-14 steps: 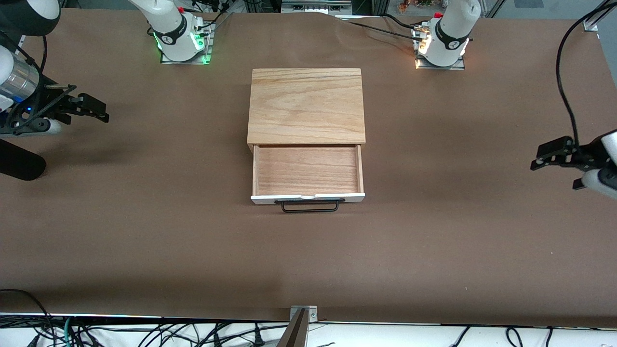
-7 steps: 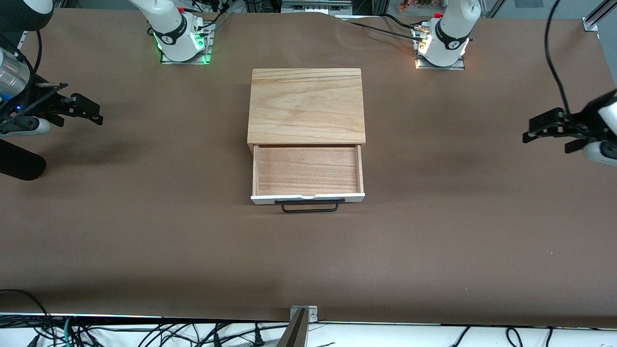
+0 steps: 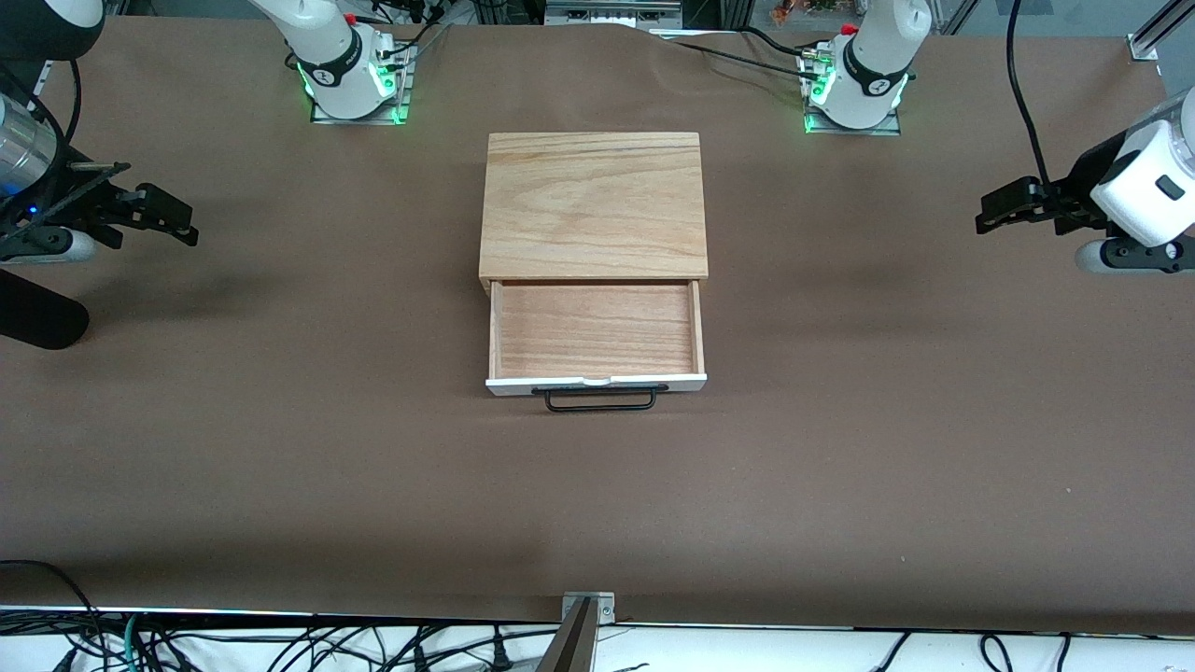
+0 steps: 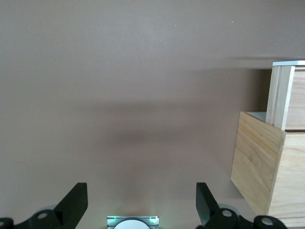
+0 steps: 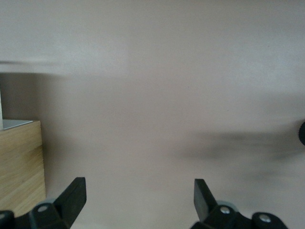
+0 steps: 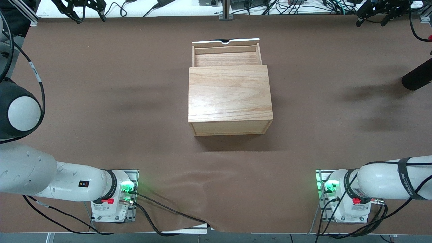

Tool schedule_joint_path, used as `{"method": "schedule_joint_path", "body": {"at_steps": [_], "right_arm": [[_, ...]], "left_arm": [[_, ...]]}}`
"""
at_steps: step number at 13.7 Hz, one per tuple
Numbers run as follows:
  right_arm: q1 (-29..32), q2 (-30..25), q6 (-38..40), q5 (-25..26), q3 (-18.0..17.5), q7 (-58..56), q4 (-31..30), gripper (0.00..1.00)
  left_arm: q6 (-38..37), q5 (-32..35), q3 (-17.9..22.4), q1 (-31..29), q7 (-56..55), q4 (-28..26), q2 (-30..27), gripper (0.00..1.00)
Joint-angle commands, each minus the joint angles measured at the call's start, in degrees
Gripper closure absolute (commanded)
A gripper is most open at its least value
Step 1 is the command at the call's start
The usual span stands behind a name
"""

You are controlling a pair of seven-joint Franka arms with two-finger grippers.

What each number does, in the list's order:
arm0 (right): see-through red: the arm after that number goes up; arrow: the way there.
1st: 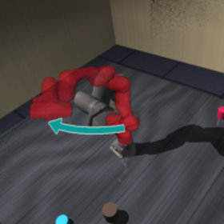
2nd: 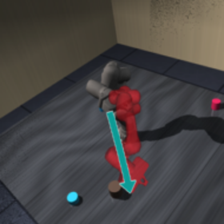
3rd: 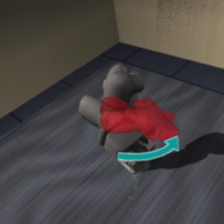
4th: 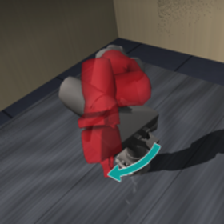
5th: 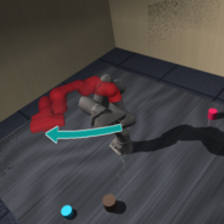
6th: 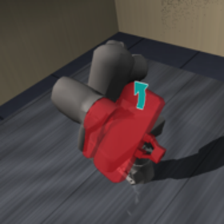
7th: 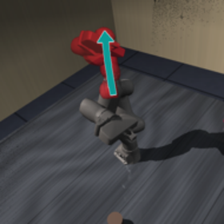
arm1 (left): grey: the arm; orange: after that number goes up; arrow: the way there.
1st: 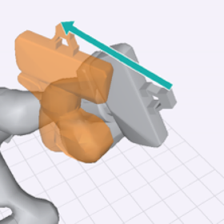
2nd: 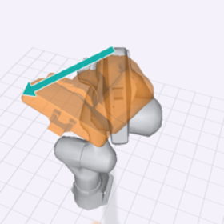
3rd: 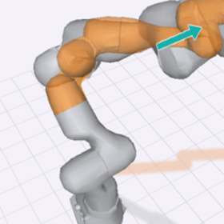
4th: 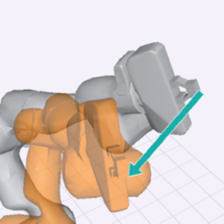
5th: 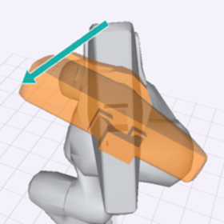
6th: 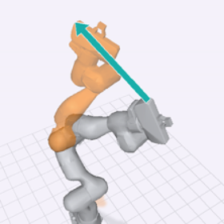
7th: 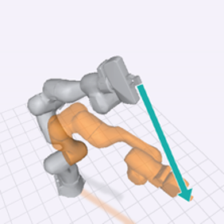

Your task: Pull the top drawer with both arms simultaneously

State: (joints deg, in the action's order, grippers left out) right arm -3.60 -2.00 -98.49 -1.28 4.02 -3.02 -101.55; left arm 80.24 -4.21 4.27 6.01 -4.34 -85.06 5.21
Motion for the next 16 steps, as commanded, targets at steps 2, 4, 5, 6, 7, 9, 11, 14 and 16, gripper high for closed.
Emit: {"method": "schedule_joint_path", "body": {"at_steps": [2, 4, 5, 6, 7, 9, 11, 14, 16], "right_arm": [[0.44, 0.15, 0.23, 0.84, -0.59, -0.06, 0.65, 0.00], [0.44, 0.15, 0.14, 0.84, -0.59, -0.14, 0.65, 0.00], [0.44, 0.15, 0.14, 0.84, -0.59, -0.14, 0.65, 0.00], [0.44, 0.15, 0.14, 0.84, -0.59, -0.14, 0.65, 0.00], [0.44, 0.15, 0.23, 0.84, -0.59, -0.14, 0.65, 0.00], [0.44, 0.15, 0.32, 0.84, -0.59, -0.14, 0.65, 0.00], [0.44, 0.15, 0.41, 0.84, -0.59, -0.14, 0.65, 0.00], [0.44, 0.15, 0.41, 0.84, -0.59, -0.14, 0.56, 0.00], [0.44, 0.15, 0.49, 0.92, -0.59, -0.14, 0.56, 0.00]], "left_arm": [[3.35, 0.52, -1.28, -0.56, -0.14, -6.09, -4.42, 0.00], [3.08, 0.52, -1.28, -0.39, -0.14, -5.47, -3.80, 0.00], [3.08, 0.61, -1.28, -0.39, -0.14, -5.38, -3.71, 0.00], [3.17, 0.61, -1.28, -0.30, -0.14, -5.38, -3.63, 0.00], [3.17, 0.61, -1.28, -0.30, -0.14, -5.30, -3.28, 0.00], [3.17, 0.18, -1.28, -0.21, -0.14, -5.12, -2.66, 0.00], [3.26, 0.17, -1.28, 0.23, -0.23, -4.16, -2.05, 0.00], [3.26, 0.17, -1.37, 0.41, -0.32, -3.19, -1.69, 0.00], [3.26, 0.17, -1.28, 0.41, -0.23, -3.10, -1.69, 0.00]]}}
